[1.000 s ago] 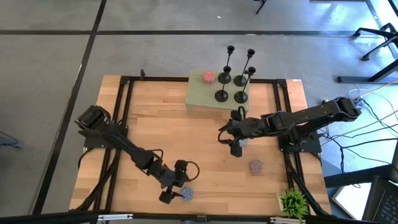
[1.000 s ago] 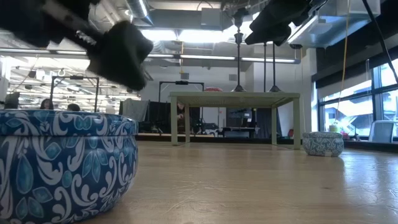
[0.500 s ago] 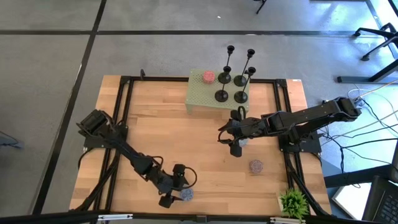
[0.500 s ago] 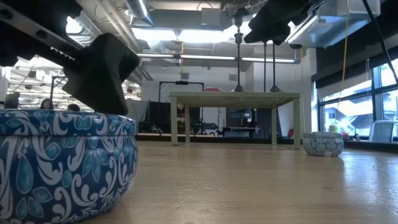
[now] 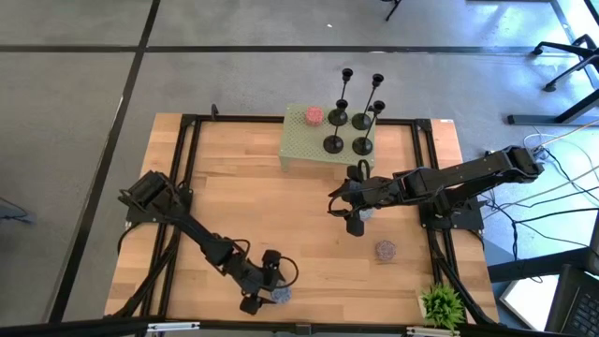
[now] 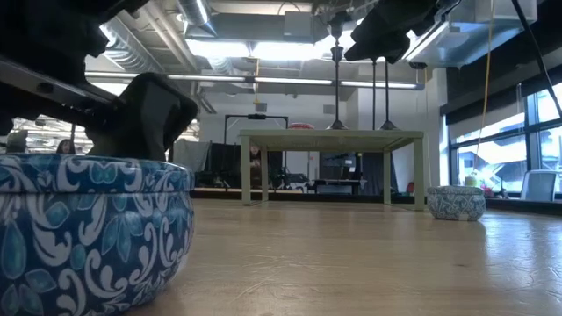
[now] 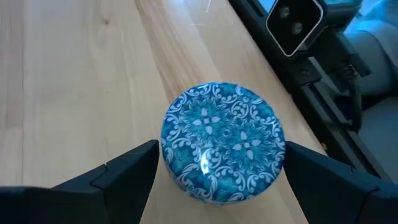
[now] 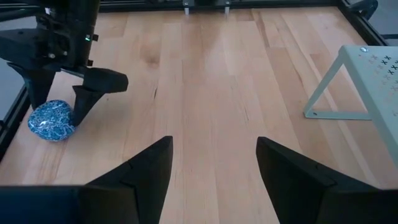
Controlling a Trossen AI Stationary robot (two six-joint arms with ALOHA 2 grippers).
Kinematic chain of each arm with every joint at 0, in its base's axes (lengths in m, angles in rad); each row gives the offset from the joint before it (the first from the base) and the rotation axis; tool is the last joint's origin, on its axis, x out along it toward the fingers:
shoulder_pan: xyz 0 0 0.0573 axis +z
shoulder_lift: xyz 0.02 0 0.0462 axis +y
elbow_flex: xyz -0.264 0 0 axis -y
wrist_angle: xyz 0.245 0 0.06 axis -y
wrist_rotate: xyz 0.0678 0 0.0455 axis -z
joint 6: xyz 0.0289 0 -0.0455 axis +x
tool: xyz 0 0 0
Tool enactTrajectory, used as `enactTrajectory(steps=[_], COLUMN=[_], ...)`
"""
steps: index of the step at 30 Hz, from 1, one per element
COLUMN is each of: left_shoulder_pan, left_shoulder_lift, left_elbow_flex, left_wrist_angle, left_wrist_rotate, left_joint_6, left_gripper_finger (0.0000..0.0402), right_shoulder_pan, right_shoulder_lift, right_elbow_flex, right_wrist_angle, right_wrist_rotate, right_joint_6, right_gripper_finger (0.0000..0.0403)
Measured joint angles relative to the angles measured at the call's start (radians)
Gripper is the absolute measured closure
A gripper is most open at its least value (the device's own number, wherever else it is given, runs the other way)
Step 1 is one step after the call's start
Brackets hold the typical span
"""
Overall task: Pick & Place candle stick holders
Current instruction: Put the dark blue scented candle on the shelf aligned with the other pink scented candle
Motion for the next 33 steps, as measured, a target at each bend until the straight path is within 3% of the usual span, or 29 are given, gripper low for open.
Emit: enactTrajectory(steps=[16,33], left_shoulder_pan=[0.002,0.006], left_shoulder_lift=[0.0,0.0], left_elbow_flex=[0.0,0.0], left_wrist_angle=[0.021,0.03], left_wrist_rotate=[0.035,0.006], left_joint_6=[-0.144,-0.111], left_gripper_finger=[0.0068,0.0068], right_shoulder_pan=[0.0,0.0], right_shoulder_lift=[0.0,0.0], right_elbow_flex=[0.0,0.0], right_wrist_angle=[0.0,0.0], right_wrist_rotate=[0.0,0.0], right_joint_6=[0.0,0.0], right_gripper_finger=[0.0167,0.0167])
